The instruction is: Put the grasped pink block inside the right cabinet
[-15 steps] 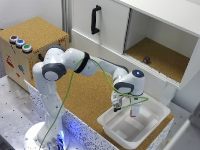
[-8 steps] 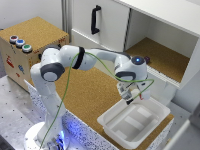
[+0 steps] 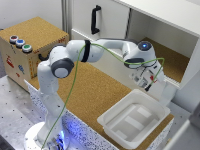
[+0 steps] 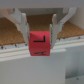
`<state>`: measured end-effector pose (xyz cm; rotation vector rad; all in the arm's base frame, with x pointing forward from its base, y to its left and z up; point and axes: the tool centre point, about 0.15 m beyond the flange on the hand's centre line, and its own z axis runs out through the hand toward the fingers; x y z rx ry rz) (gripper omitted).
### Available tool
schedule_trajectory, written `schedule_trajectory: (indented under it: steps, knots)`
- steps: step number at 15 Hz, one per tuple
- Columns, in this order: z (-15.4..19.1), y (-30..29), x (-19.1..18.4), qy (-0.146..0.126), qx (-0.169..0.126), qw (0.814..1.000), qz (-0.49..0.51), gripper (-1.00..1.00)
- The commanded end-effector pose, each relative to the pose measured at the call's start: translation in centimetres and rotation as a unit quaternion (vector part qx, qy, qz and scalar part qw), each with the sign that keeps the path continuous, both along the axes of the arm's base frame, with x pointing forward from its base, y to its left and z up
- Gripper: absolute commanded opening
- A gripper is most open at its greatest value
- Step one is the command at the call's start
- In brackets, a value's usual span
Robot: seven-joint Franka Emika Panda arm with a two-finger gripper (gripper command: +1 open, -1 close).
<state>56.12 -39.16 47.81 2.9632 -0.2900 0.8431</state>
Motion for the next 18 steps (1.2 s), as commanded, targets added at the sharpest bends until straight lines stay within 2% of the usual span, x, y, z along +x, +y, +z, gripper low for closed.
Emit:
schedule_trajectory:
  steps: [1,5,8,13,16,17,18]
  knots:
    - [1.7,-1.2,5.3,0.007,0.057,0.995,0.080,-1.00]
    - [2.1,0.7,7.1,-0.040,0.057,0.993,0.095,-1.00]
    - [1.7,1.9,9.3,-0.058,0.055,0.992,0.102,-1.00]
    - [0.8,3.9,13.1,-0.048,0.053,0.992,0.099,-1.00]
    - [0.5,5.7,15.1,-0.026,0.031,0.995,0.096,-1.00]
    - [0.6,6.0,15.0,-0.027,0.016,0.997,0.076,1.00]
    - [1.2,5.7,14.4,-0.032,0.029,0.996,0.074,1.00]
